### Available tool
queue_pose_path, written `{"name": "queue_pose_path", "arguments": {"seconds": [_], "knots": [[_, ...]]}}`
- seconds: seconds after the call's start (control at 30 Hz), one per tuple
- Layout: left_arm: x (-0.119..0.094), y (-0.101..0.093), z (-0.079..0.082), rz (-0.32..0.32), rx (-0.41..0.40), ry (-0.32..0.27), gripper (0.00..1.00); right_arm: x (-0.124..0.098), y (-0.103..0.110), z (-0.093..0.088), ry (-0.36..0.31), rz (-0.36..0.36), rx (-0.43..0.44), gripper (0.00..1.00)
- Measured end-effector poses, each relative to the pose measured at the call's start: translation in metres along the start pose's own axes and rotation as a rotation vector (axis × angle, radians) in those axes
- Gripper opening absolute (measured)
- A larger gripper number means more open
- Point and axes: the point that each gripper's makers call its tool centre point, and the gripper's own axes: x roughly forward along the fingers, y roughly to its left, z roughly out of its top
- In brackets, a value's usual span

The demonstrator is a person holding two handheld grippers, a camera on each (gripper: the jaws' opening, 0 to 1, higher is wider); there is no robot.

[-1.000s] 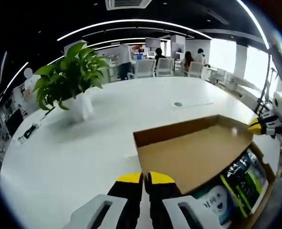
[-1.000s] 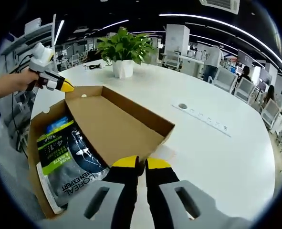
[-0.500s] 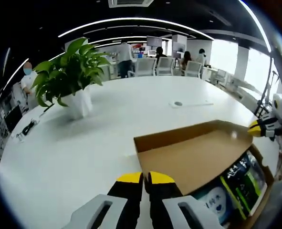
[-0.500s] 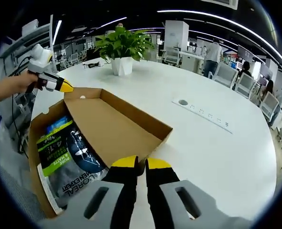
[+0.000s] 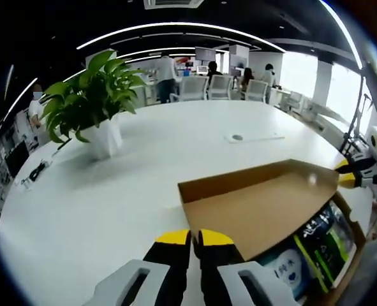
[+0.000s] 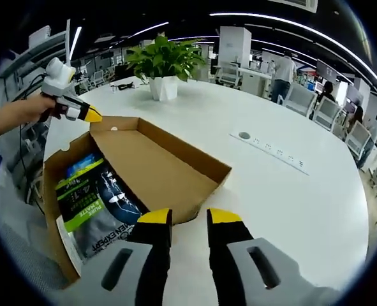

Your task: Operate the shoe box by opening the lid, removing the specified soft item, and placing it in the target area until the item is outside and the box remains undamaged.

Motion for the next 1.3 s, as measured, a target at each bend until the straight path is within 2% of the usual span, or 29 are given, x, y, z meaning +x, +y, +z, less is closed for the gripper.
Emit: {"name": "queue_pose_path", "arguments": {"seconds": [0.13, 0.43, 0.7, 0.9, 1.03, 1.1, 1.17, 1.23, 1.3], "knots": [[-0.001, 0.0, 0.0, -0.001, 0.007, 0.001, 0.05, -0.004, 0.004, -0.002, -0.008, 0.014, 0.016, 0.3], [-0.009, -0.003, -0.002, -0.008, 0.029, -0.002, 0.1, -0.019, 0.017, -0.007, -0.015, 0.05, 0.017, 0.36], [-0.027, -0.009, 0.01, -0.02, 0.041, -0.03, 0.19, -0.027, 0.027, -0.009, -0.025, 0.078, 0.003, 0.41], [-0.042, -0.031, 0.004, -0.052, 0.044, -0.031, 0.22, -0.032, 0.035, -0.008, -0.031, 0.091, 0.003, 0.43], [-0.044, -0.041, -0.002, -0.081, 0.032, -0.027, 0.23, -0.035, 0.038, -0.01, -0.035, 0.094, 0.001, 0.44], [-0.044, -0.046, -0.008, -0.093, 0.033, -0.02, 0.24, -0.036, 0.04, -0.01, -0.036, 0.097, -0.001, 0.44], [-0.051, -0.059, -0.016, -0.1, 0.043, -0.019, 0.26, -0.037, 0.041, -0.01, -0.041, 0.099, 0.0, 0.44], [-0.051, -0.062, -0.021, -0.117, 0.04, -0.015, 0.27, -0.037, 0.042, -0.01, -0.043, 0.1, -0.001, 0.44], [-0.056, -0.076, -0.026, -0.136, 0.029, -0.013, 0.28, -0.038, 0.043, -0.01, -0.048, 0.099, -0.005, 0.45]]}}
